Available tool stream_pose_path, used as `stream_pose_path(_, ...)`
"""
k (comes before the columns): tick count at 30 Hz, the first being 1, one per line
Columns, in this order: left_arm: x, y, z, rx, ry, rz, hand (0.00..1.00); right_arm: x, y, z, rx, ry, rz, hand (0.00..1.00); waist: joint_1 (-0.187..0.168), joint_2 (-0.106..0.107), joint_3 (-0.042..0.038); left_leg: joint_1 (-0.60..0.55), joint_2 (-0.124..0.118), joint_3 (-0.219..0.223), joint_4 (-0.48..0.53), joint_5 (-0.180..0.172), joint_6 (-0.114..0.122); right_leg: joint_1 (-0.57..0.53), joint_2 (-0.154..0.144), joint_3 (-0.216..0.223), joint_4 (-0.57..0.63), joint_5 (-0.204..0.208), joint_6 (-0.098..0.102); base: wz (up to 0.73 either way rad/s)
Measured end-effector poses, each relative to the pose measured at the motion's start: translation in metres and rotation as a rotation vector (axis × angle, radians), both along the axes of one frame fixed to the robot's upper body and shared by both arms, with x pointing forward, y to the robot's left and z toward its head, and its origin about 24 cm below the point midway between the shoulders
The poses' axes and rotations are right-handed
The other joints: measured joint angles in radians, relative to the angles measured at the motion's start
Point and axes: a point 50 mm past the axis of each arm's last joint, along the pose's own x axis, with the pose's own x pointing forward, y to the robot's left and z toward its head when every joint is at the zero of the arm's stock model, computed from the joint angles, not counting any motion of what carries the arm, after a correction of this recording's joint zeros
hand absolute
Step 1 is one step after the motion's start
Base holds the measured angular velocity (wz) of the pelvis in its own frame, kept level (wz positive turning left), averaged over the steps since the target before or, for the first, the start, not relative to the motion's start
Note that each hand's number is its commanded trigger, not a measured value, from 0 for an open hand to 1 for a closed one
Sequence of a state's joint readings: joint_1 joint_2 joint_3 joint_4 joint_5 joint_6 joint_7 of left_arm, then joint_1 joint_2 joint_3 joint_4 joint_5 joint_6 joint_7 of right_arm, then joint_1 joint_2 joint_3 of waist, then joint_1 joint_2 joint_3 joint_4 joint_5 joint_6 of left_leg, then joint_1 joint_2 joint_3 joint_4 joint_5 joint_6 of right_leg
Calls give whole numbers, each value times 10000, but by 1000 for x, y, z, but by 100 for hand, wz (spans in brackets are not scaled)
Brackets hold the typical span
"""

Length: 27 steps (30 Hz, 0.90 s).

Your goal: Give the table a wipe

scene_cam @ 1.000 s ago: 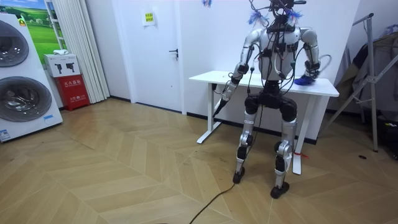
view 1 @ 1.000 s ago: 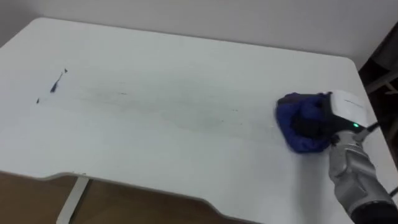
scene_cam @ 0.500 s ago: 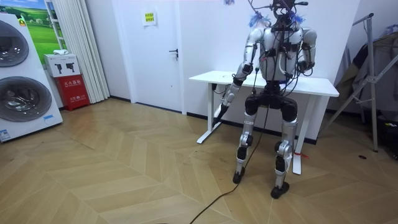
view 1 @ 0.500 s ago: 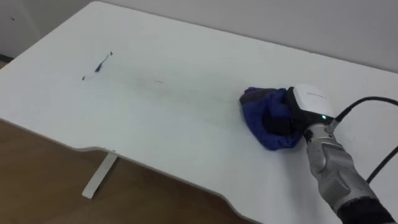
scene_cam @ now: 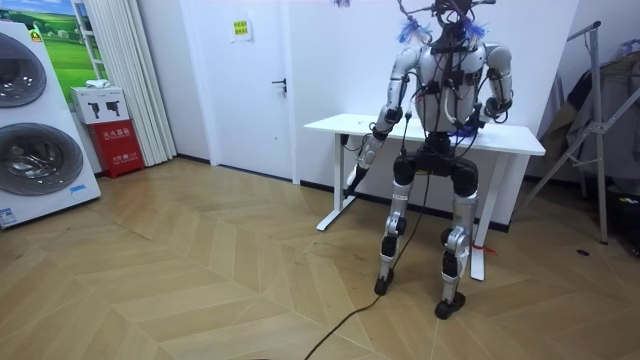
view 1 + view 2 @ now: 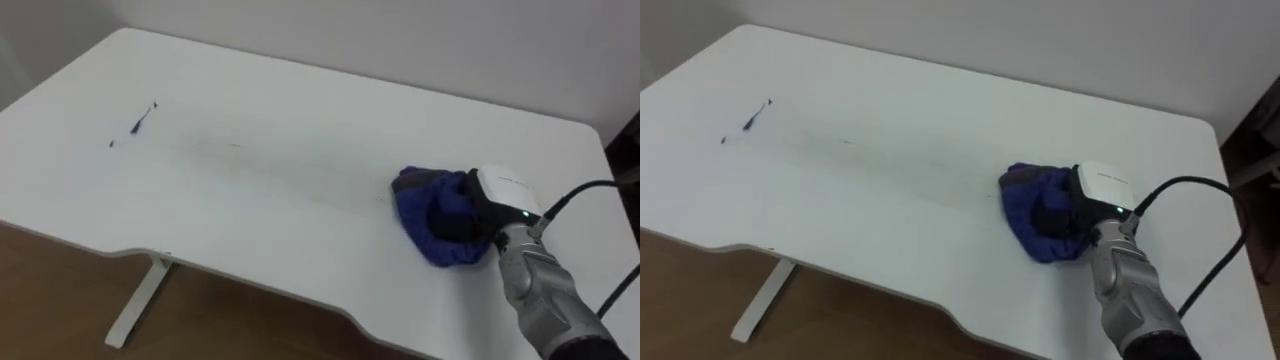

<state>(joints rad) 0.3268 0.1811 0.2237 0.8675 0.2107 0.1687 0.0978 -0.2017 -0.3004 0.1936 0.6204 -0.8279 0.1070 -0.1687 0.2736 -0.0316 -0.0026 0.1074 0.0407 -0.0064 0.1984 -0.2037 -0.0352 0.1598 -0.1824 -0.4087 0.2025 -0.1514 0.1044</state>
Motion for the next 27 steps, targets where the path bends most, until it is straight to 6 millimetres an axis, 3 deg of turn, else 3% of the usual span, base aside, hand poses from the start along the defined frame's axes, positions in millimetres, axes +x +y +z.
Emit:
stream_pose_path(5, 3, 2, 4, 271, -189, -18, 0, -11, -11, -8, -57, 180, -624, 0, -68, 49, 6, 81, 0, -12, -26, 0, 0, 59, -2, 11, 11, 0, 1, 0)
stream_pose_path(16, 5, 1, 4, 395, -191, -60, 0, -8, -5, 0, 106, -31, -351, 0, -611, 49, -17, 85, -1, 87, -157, 3, 6, -68, 4, 203, 17, -3, 5, -2)
stream_pose_path(21, 7, 1, 4, 495, -342, 25, 0, -10, -10, 11, 261, -602, -560, 0, -1035, -17, -36, 76, -1, 185, -167, 4, 8, -180, 11, 349, 10, -3, 7, -7)
stream_pose_path(27, 9, 2, 6, 303, -1088, 729, 0, -6, -39, 43, 1069, -2175, -1870, 0, -1600, -43, -5, 127, 5, 485, -293, 8, 14, -377, 28, 680, 17, -5, 12, -15)
